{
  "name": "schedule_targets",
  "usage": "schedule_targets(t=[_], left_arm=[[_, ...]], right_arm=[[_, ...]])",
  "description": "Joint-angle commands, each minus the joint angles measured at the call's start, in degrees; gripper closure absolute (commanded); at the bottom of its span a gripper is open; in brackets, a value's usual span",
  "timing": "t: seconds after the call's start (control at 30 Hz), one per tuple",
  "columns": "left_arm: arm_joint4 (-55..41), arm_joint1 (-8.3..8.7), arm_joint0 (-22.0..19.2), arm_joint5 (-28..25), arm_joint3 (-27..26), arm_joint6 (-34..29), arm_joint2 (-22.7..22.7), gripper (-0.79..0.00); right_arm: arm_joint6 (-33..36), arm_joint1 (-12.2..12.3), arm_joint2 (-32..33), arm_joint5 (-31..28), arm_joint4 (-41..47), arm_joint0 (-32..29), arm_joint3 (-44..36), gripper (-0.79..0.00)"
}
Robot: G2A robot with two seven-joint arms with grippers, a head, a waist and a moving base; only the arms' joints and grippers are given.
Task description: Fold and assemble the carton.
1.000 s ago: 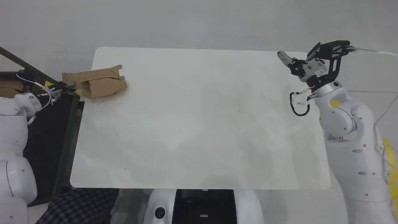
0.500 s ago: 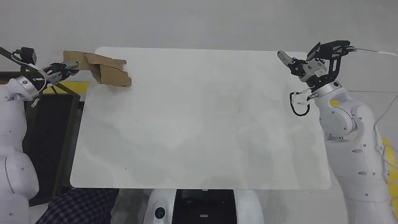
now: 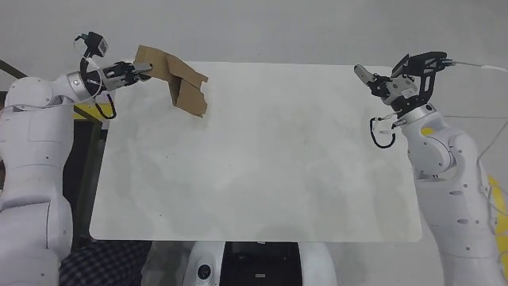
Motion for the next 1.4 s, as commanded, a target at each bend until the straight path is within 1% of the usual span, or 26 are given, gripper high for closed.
schedule_targets(t=[0.0,0.2,0.4,0.5,0.6,0.83,1.37], left_arm=[[-2.7,-0.48,1.06,1.1,-3.7,-1.07,1.61,0.0],[-6.52,-1.38,3.12,3.26,-13.93,-3.24,6.09,0.0],[-11.14,-1.99,3.16,5.7,-21.66,-5.67,9.51,0.0],[-12.62,-2.18,3.33,6.03,-24.24,-6.0,10.78,0.0],[-14.84,-2.46,3.46,6.7,-24.47,-6.67,12.02,0.0],[-14.98,-3.15,2.62,6.6,-22.08,-6.57,15.14,0.0],[-14.98,-3.15,2.62,6.6,-22.08,-6.57,15.14,0.0]], right_arm=[[0.0,0.0,0.0,0.0,0.0,0.0,0.0,-0.785],[0.0,0.0,0.0,0.0,0.0,0.0,0.0,-0.785],[0.0,0.0,0.0,0.0,0.0,0.0,0.0,-0.785],[0.0,0.0,0.0,0.0,0.0,0.0,0.0,-0.785],[0.0,0.0,0.0,0.0,0.0,0.0,0.0,-0.785],[0.0,0.0,0.0,0.0,0.0,0.0,0.0,-0.785],[0.0,0.0,0.0,0.0,0.0,0.0,0.0,-0.785]])
